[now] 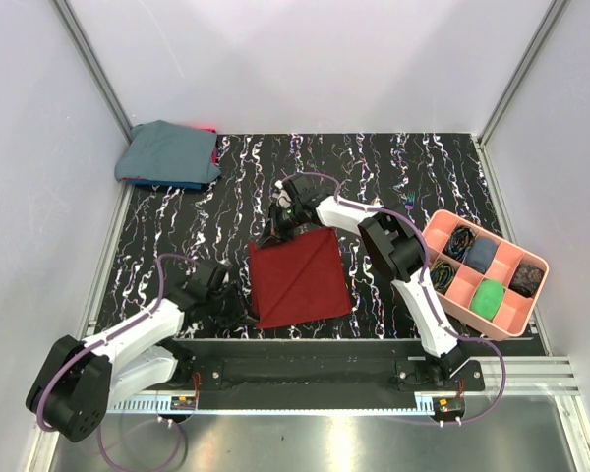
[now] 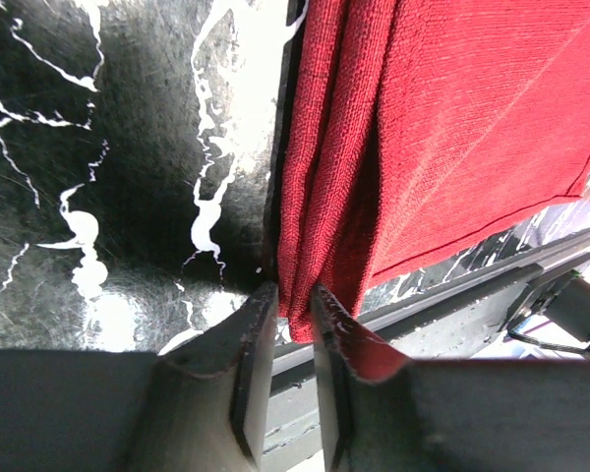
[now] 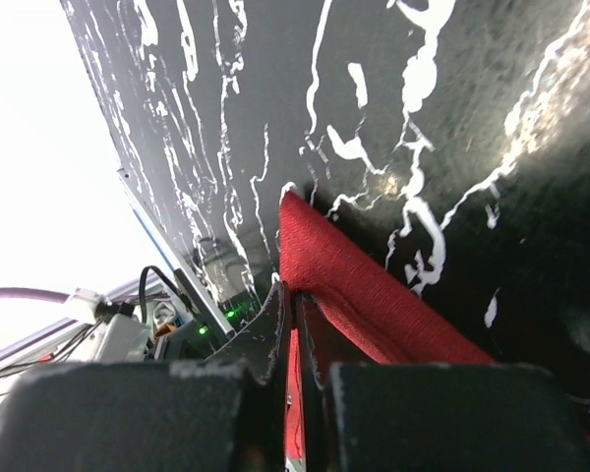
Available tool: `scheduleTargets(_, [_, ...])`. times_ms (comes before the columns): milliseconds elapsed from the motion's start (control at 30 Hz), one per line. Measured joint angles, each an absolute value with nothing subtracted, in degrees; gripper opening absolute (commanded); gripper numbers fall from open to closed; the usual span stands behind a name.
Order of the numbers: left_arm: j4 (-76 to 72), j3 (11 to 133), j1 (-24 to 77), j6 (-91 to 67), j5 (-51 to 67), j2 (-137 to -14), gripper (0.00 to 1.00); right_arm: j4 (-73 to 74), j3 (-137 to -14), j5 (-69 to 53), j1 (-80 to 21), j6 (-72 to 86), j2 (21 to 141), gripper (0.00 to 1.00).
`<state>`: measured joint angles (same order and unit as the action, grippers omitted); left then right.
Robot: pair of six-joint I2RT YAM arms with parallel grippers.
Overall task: Fold the napkin into a case and place the utensils inside
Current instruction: Fold the top corner of the square-folded napkin into a folded napkin, then smooth out the top corner of the smaller-rectangle-folded napkin from the folded napkin.
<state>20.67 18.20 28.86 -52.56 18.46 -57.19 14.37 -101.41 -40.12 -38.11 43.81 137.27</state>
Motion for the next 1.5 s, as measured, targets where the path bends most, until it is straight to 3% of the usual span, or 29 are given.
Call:
scheduleTargets(167, [23.9,18.24,28.86,-54.48,16.82,-52.38,0.49,14.39,-102.0,-40.14,-38.13,43.79,138.02,0.16])
scheduleTargets(333, [31.99,20.75,28.84,-57.34,11.55,-42.87,0.49,14.41,-103.63,-40.27,-38.13,43.81,138.5,0.29])
scheduleTargets(400, [33.47,23.68,28.86,-57.45,9.87,-41.15,0.43,14.41,-104.01,-40.29,-38.13,43.77,138.52,0.38])
scheduleTargets(533, [29.04,29.91,28.82,-56.03,11.0,-45.71,0.23,16.6,-105.6,-40.18,-38.11,42.65,138.39,0.5])
scheduleTargets(600, [25.78,31.81,28.82,-55.13,12.86,-50.61,0.21,18.04,-105.58,-40.05,-37.98,41.52,137.51,0.59])
scheduleTargets(700, [22.41,32.25,28.82,-53.8,15.0,-56.73,0.2,19.73,-102.17,-39.64,-37.45,39.46,133.08,0.62])
scheduleTargets(800, [20.49,30.85,28.86,-53.34,16.8,-58.13,0.2,20.49,-94.24,-39.68,-35.59,36.88,124.49,0.6])
scheduleTargets(1000, [16.19,26.24,28.86,-53.34,19.44,-59.16,0.17,18.74,-80.73,-41.25,-27.57,33.06,112.84,0.43])
scheduleTargets(1167, [15.22,23.16,28.86,-53.36,19.79,-59.13,0.17,18.76,-77.71,-41.67,-22.04,30.37,115.09,0.36])
scheduleTargets(1500, [14.52,17.82,28.86,-53.39,19.64,-58.17,0.17,17.06,-79.4,-43.13,-21.37,29.28,120.09,0.33])
